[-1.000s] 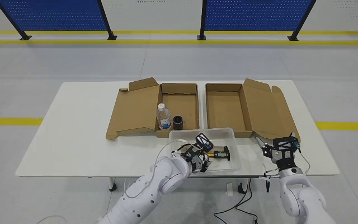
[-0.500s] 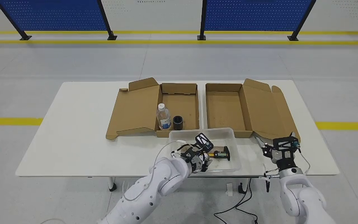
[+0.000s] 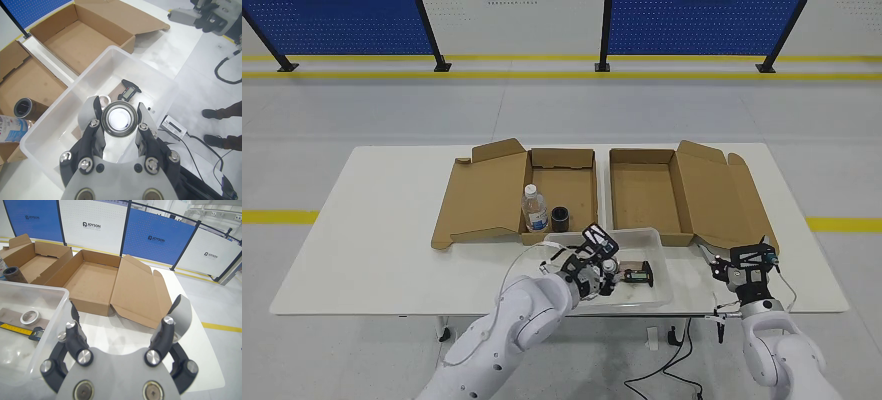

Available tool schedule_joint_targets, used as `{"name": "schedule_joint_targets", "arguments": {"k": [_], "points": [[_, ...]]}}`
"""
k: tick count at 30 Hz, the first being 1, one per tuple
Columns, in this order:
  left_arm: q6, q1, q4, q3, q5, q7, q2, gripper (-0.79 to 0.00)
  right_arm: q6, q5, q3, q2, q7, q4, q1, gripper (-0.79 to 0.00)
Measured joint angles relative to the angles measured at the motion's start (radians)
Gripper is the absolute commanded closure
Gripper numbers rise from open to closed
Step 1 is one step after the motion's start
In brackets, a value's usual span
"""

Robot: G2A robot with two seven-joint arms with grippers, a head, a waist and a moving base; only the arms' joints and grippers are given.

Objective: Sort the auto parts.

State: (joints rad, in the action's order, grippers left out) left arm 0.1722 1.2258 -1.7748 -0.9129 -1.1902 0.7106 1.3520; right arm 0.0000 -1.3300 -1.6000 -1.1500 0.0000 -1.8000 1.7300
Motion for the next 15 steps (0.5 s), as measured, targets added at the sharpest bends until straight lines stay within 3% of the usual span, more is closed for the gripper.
{"name": "schedule_joint_targets", "arguments": {"k": [7, 15], "points": [[0.023, 0.029, -0.093, -0.038, 0.014, 0.025, -0.011, 0.000, 0.000, 0.000, 0.000, 0.000, 0.000, 0.000, 0.000, -0.785], [0.004, 0.012, -0.103, -0.060, 0.028, -0.011, -0.011, 0.000, 0.000, 0.000, 0.000, 0.000, 0.000, 0.000, 0.000, -0.785]]}}
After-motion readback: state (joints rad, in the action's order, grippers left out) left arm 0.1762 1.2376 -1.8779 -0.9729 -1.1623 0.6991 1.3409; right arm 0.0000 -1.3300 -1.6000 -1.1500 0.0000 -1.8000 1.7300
